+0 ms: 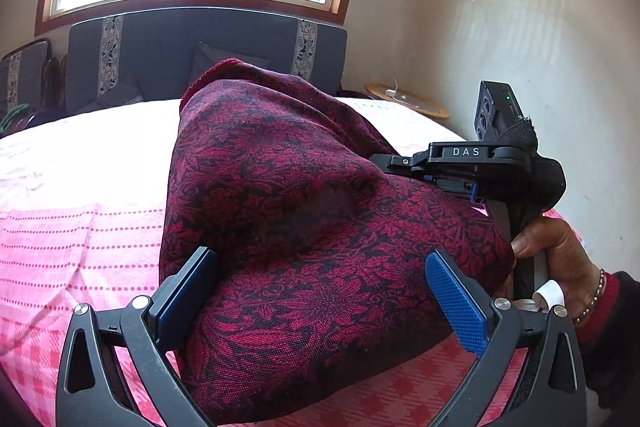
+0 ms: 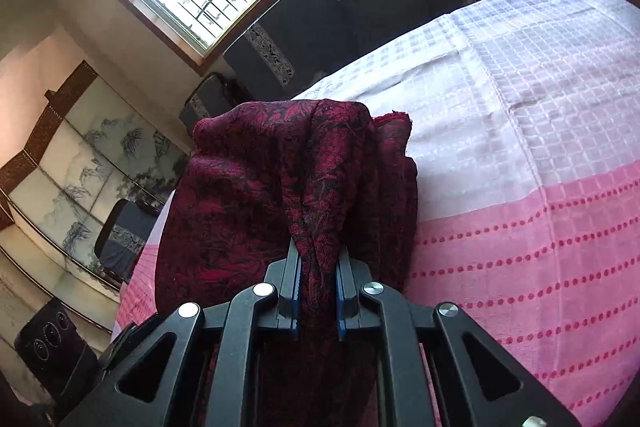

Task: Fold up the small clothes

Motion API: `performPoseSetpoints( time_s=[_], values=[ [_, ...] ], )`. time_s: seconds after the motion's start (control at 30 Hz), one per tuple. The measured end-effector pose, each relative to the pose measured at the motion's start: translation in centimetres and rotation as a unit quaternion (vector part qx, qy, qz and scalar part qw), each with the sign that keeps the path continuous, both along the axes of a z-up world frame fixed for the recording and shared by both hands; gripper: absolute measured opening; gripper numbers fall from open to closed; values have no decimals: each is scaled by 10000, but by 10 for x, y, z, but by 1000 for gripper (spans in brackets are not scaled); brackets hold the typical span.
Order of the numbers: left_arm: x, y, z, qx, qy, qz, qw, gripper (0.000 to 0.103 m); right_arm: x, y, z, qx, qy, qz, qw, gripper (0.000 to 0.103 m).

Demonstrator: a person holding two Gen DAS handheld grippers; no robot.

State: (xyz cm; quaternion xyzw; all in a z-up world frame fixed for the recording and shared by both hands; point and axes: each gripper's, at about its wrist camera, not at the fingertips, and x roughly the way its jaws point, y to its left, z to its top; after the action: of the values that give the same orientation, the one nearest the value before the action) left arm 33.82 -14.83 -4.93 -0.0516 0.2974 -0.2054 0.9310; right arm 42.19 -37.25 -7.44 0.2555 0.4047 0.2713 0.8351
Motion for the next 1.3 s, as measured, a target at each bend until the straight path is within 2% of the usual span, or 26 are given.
performPoseSetpoints(
  time_s=[0.03,0.13,0.2,0.27,0.33,0.4,0.47,0.6,0.67,0.7,0.73,0.77,0.8,0.83,0.93,1.03,1.1,1.17,1.23,1.3],
  values=[
    [-2,2,1,-17,-29,38,10000,103,1,-2,-3,112,26,-24,9999,11],
    [-10,6,13,-223,-29,-1,9997,103,-1,2,1,-55,-64,2,10000,12],
    [-13,7,23,-391,-187,-12,9991,103,-1,0,1,-54,-65,19,10000,12],
    [-5,4,27,-172,-273,8,9995,103,-2,-2,-1,16,-44,-7,10000,13],
    [12,-4,17,205,-13,-47,9998,102,-2,-2,-2,8,-71,-28,10000,16],
    [21,-4,1,344,206,-28,9992,102,-5,-6,-4,186,-52,-35,9998,22],
    [18,-5,0,392,107,-43,9992,102,-11,-11,1,359,-94,-24,9993,26],
    [19,-6,-2,412,121,-61,9991,102,-45,-27,19,308,-240,-56,9992,27],
    [19,-5,-3,387,128,-56,9992,102,-67,-31,25,250,-214,62,9994,33],
    [19,-4,-4,380,122,-54,9992,102,-78,-31,25,180,-158,170,9996,41],
    [19,-4,-4,379,116,-52,9992,102,-88,-29,25,99,-129,243,9996,42],
    [18,-4,-5,383,106,-51,9992,102,-98,-26,24,14,-122,310,9994,42],
    [13,-4,-7,391,91,-57,9992,102,-106,-22,23,-103,-114,348,9993,31],
    [13,-4,-7,415,74,-62,9991,102,-113,-18,20,-234,-70,362,9990,6],
    [6,-1,-7,483,1,-67,9988,102,-119,-15,0,-493,226,188,9984,6],
    [5,5,-10,565,122,17,9983,102,-117,-28,-18,112,491,-7,9987,5],
    [6,12,-10,442,188,8,9988,102,-117,-32,-24,374,548,-38,9978,6],
    [10,14,-13,435,348,25,9984,102,-118,-31,-25,371,500,49,9980,6],
    [12,9,-16,564,422,39,9975,102,-119,-29,-23,275,453,47,9986,7],
    [13,5,-17,704,445,66,9965,102,-119,-27,-18,278,367,98,9989,12]
  ],
)
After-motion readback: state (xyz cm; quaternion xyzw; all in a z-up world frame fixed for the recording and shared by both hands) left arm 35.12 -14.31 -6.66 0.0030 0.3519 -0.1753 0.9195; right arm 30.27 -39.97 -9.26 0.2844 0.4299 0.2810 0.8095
